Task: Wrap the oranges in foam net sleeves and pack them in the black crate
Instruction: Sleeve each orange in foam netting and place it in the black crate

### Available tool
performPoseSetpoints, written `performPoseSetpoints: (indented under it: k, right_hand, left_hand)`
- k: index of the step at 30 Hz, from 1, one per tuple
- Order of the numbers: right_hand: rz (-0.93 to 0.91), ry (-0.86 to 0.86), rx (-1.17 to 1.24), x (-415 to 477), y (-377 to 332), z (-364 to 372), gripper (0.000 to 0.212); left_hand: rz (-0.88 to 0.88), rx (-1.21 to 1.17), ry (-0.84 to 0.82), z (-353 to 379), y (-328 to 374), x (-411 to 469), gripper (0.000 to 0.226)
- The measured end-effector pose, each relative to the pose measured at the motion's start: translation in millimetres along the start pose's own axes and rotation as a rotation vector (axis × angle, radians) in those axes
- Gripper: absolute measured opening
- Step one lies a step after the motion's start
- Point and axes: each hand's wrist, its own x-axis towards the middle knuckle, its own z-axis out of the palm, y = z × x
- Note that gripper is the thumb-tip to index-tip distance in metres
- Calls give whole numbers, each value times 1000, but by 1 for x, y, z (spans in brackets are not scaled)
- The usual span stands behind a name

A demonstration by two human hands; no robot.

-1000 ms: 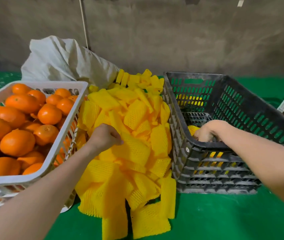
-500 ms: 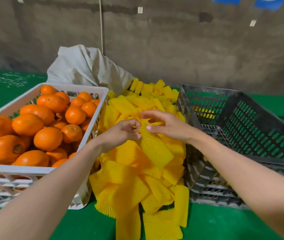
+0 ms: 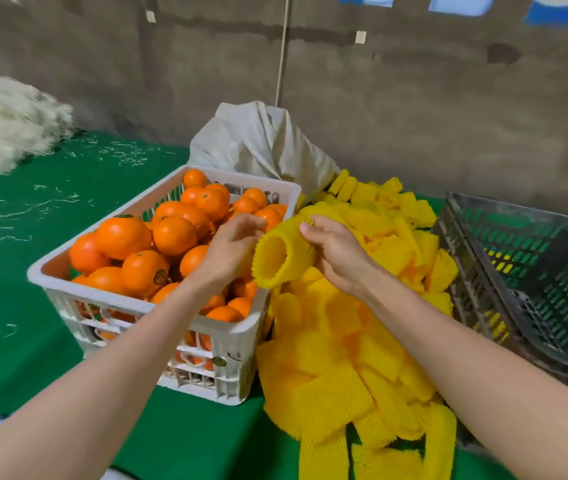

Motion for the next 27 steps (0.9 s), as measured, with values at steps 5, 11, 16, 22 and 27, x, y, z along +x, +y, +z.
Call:
performPoseSetpoints:
  k: [5,11,16,22,27]
  right_hand:
    - [64,-25,29,9,5,10,21]
    - [104,-81,61,4,6,-1,43]
    - [113,-162,43,-9,5,-17,49]
    - [125,-156,102,-21,-4,-21,29]
    - [85,-129,80,-32,-11,-31,25]
  left_hand:
    - [-78,1473,-278,-54,-23,9,60]
    - [160,1753,-202,-52,-33,14,47]
    - [100,898,-201,-57,-12,22,65]
    - [-64,-262,-445,-17,14,6,72]
    - [-141,-579,-457,13,19,-1,77]
